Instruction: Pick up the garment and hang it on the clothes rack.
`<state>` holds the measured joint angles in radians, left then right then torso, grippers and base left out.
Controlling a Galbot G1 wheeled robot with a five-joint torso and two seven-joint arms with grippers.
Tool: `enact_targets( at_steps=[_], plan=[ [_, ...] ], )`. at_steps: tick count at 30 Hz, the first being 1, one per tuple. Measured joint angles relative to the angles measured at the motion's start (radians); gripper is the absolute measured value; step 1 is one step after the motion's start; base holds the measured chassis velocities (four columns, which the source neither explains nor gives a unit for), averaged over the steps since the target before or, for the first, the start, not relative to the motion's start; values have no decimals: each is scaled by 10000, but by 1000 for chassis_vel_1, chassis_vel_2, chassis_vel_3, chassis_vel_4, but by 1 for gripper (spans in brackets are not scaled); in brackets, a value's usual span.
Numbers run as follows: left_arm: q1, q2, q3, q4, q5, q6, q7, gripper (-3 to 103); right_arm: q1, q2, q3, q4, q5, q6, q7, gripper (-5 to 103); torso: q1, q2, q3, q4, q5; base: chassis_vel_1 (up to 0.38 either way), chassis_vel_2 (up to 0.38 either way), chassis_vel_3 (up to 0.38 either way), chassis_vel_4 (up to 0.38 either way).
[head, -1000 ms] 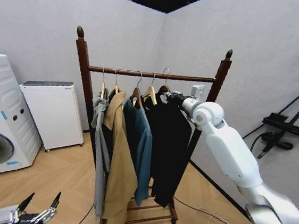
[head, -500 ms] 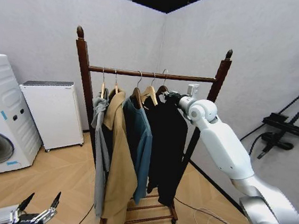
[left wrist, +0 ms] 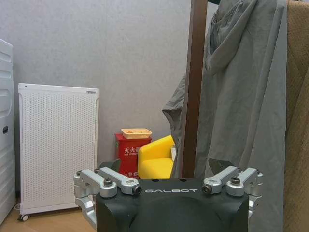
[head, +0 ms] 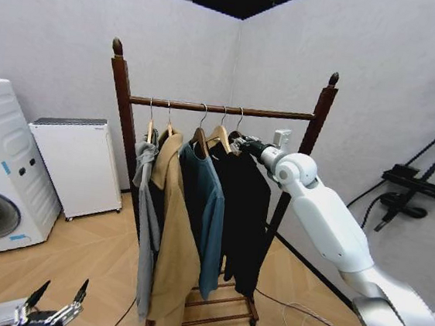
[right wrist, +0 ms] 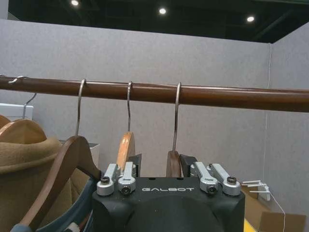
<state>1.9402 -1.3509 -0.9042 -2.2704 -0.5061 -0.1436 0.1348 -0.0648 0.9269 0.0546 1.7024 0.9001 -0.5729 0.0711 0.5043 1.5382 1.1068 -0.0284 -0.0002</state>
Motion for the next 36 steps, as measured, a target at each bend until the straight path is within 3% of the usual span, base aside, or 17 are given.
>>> enact_targets(
  at_steps=[2, 6, 8, 10, 11, 14, 20, 24, 36],
  plan=[
    [0, 0, 0, 0, 0, 0, 0, 100, -1002, -139, 697, 804, -723, 64, 2, 57, 0, 0, 0, 0, 1, 0, 0, 0, 0],
    [0, 0, 0, 0, 0, 0, 0, 100, -2620, -323, 1571, 1882, -1166, 64, 124, 68, 0, 0, 1, -2, 6, 0, 0, 0, 0],
    [0, 0, 0, 0, 0, 0, 0, 100, -3909, -336, 2333, 2719, -1518, -82, 231, 79, 0, 0, 2, -2, 8, 0, 0, 0, 0],
    [0, 0, 0, 0, 0, 0, 3, 100, -5185, -150, 3354, 3656, -1820, -186, 323, 90, 0, 2, 0, -2, 1, 0, 0, 0, 0],
    [0, 0, 0, 0, 0, 0, 3, 100, -5185, -150, 3354, 3656, -1820, -186, 323, 90, 0, 2, 0, -2, 1, 0, 0, 0, 0],
    [0, 0, 0, 0, 0, 0, -1, 100, -7501, 329, 4610, 4929, -2289, -221, 581, 98, 0, 1, 0, 1, 0, 0, 0, 0, 0],
    [0, 0, 0, 0, 0, 0, 5, 100, -10265, 1139, 5932, 6019, -3354, -66, 218, 100, -2, 2, -1, -3, 0, 0, 0, 0, 0],
    [0, 0, 0, 0, 0, 0, 1, 100, -11233, 1708, 6364, 6339, -3777, 153, 153, 100, -1, 1, 1, -1, 1, 0, 0, 0, 0],
    [0, 0, 0, 0, 0, 0, 0, 100, -11850, 2379, 6328, 6764, -4392, 546, 143, 100, -2, 2, 2, 1, 1, -4, -3, -3, -5]
  ],
)
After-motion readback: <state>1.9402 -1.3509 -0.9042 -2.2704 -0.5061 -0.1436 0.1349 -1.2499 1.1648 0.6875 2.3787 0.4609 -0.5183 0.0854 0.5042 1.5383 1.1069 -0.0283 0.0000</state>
